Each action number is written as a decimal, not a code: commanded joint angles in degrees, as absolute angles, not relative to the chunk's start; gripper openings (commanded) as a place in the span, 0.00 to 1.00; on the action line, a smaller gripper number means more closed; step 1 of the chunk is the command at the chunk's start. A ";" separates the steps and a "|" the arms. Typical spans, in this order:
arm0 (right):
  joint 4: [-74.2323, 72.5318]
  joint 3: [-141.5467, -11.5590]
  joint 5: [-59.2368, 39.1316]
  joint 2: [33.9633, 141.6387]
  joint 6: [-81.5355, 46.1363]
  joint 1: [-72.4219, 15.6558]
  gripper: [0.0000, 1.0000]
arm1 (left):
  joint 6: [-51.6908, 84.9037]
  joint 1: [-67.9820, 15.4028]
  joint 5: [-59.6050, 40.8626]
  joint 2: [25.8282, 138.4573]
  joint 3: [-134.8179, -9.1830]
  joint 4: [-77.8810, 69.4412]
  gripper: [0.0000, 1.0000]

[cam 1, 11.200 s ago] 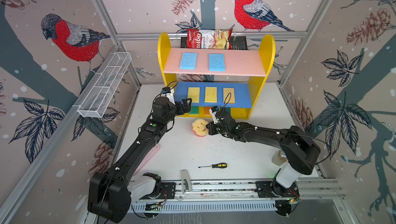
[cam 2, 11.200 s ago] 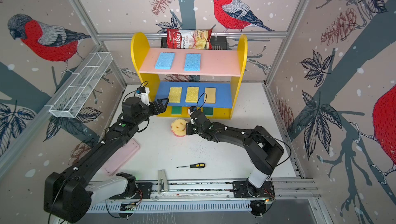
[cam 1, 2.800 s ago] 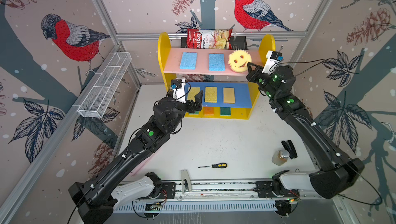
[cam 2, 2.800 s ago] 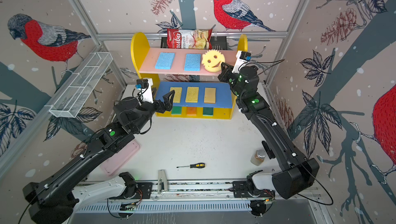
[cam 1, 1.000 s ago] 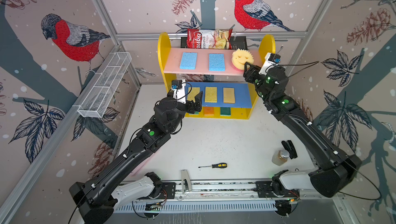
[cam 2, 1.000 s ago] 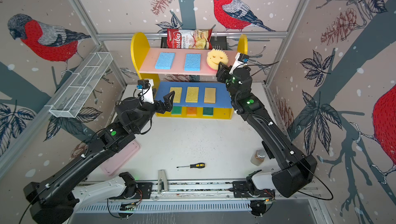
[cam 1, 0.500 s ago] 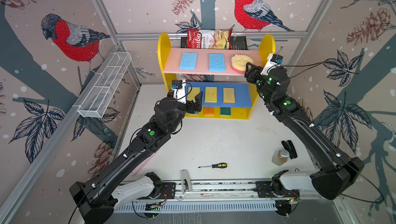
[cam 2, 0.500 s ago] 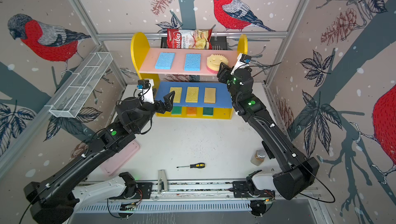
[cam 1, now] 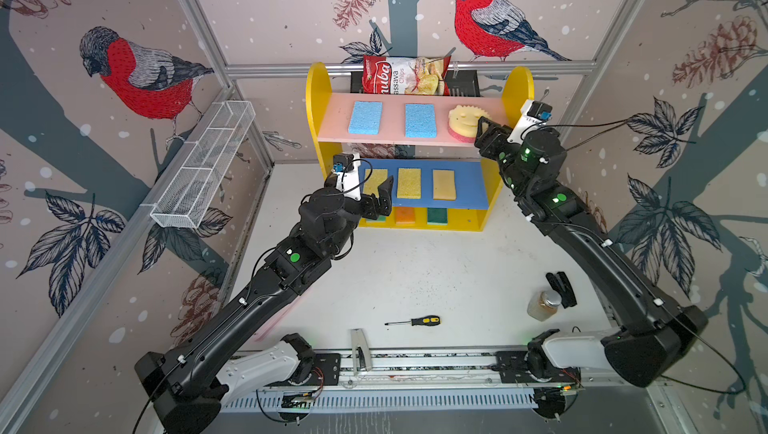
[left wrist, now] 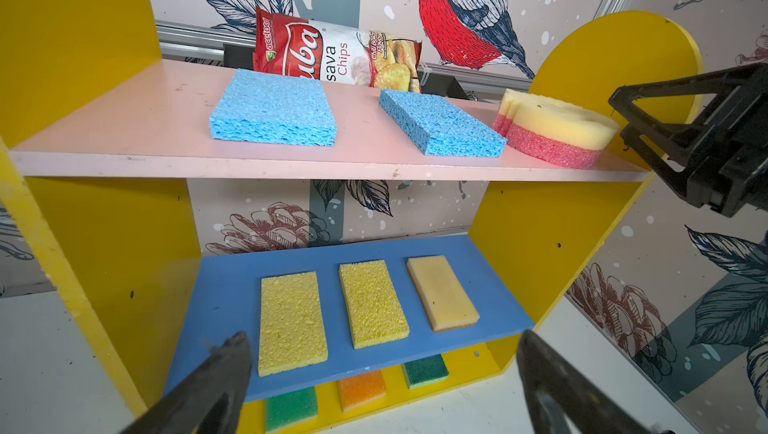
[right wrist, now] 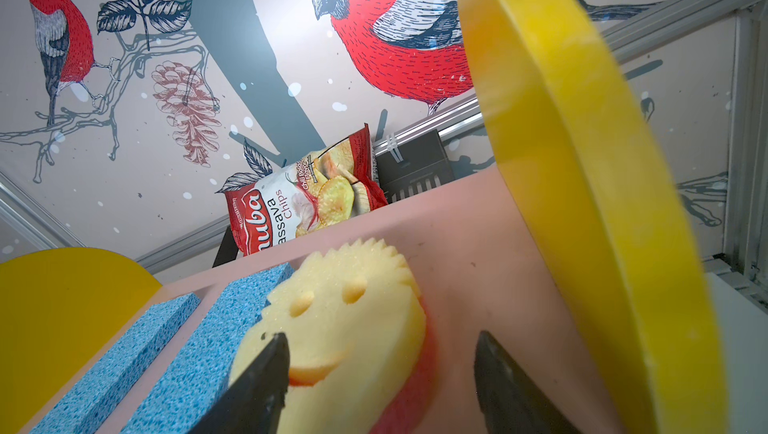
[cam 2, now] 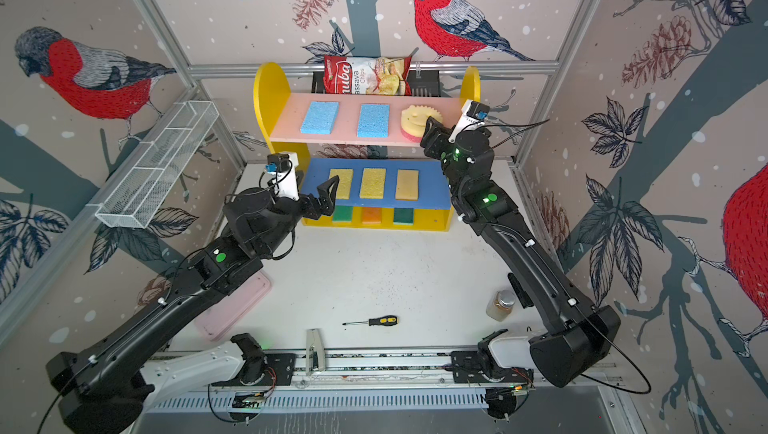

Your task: Place and organize the cleaning sponges onto the shelf

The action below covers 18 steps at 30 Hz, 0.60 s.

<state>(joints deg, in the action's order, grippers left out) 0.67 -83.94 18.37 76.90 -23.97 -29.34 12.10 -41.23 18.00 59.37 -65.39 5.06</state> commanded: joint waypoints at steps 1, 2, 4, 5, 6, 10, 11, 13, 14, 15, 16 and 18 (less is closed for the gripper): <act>0.41 -84.51 18.90 77.30 -23.54 -29.56 0.73 | 12.07 -41.13 17.94 59.02 -65.66 3.32 0.98; 0.44 -84.55 18.91 77.30 -23.51 -29.53 0.74 | 12.05 -41.13 17.96 59.06 -65.59 3.34 0.98; 0.52 -84.61 19.20 77.26 -23.48 -29.72 0.77 | 12.13 -41.09 18.00 58.98 -65.53 3.42 0.98; 0.62 -84.56 19.38 77.30 -23.56 -29.72 0.78 | 12.13 -41.13 18.07 58.97 -65.50 3.38 0.98; 0.66 -84.45 19.87 77.23 -23.78 -29.76 0.79 | 12.20 -41.09 18.05 58.97 -65.51 3.38 0.98; 0.53 -84.07 20.29 76.90 -23.79 -29.86 0.82 | 12.22 -41.13 18.17 58.89 -65.39 3.26 0.98; 0.61 -84.04 20.30 76.84 -23.78 -29.83 0.83 | 12.22 -41.13 18.11 58.95 -65.39 3.25 0.98; 0.62 -84.08 20.30 76.63 -23.78 -29.87 0.84 | 12.22 -41.13 18.14 59.02 -65.49 3.19 0.98; 0.62 -84.05 20.35 76.36 -23.75 -29.90 0.84 | 12.22 -41.13 18.12 59.03 -65.48 3.14 0.98; 0.64 -84.03 20.39 76.22 -23.80 -29.93 0.85 | 12.22 -41.13 18.12 59.14 -65.48 3.08 0.98; 0.53 -83.86 20.39 75.90 -23.66 -29.98 0.85 | 12.23 -41.13 18.10 59.11 -65.48 3.08 0.98; 0.05 -83.26 20.61 75.17 -23.57 -30.18 0.86 | 12.26 -41.13 18.13 59.24 -65.48 3.07 0.98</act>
